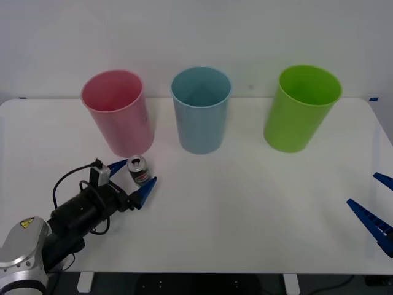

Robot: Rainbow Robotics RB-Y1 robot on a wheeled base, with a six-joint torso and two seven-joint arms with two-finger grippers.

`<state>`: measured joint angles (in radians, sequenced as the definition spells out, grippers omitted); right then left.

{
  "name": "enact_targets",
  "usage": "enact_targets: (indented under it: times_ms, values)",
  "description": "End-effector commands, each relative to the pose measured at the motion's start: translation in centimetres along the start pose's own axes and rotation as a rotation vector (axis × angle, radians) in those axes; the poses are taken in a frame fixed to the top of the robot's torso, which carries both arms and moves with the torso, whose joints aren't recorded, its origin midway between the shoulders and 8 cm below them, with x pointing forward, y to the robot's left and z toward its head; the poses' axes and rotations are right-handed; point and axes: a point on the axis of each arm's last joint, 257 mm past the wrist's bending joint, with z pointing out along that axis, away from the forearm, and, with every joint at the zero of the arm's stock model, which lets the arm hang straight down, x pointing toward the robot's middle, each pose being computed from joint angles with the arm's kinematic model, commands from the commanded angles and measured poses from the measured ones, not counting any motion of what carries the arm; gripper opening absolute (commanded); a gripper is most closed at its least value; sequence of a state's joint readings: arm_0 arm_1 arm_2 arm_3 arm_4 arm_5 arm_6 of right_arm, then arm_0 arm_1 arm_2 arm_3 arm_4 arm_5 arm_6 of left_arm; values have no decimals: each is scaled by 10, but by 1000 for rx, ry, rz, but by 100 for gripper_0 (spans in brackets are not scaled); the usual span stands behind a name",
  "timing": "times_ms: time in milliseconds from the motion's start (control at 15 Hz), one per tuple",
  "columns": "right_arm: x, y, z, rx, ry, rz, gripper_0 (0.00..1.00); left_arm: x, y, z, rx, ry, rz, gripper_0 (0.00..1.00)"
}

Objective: Grasp the object on the table and drop it into the matching bin: aluminum can to the light blue bin, PET bottle to the pink bin.

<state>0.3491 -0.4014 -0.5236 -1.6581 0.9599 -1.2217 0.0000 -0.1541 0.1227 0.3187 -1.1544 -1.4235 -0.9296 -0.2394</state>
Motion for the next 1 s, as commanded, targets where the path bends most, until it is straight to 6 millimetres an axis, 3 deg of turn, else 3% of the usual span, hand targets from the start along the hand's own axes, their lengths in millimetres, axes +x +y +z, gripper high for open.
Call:
enact_targets:
  times_ms: [67,600,667,733,800,867,1000]
  values:
    - [0,0,0,0,0,0,100,2,0,13,10,12,3,100]
    - [0,0,0,0,0,0,100,7,-4,20,14,25,47,100]
    - [0,0,0,0,0,0,100,7,-4,20,14,26,50,93]
    - [0,0,0,0,0,0,100,7,-3,19,11,26,53,36]
    - [0,0,0,0,0,0,100,7,-3,19,11,25,52,7]
    - [0,0,0,0,0,0,100,7,-3,20,8,25,51,0]
    - [0,0,0,0,0,0,100,7,-3,20,11,26,51,0]
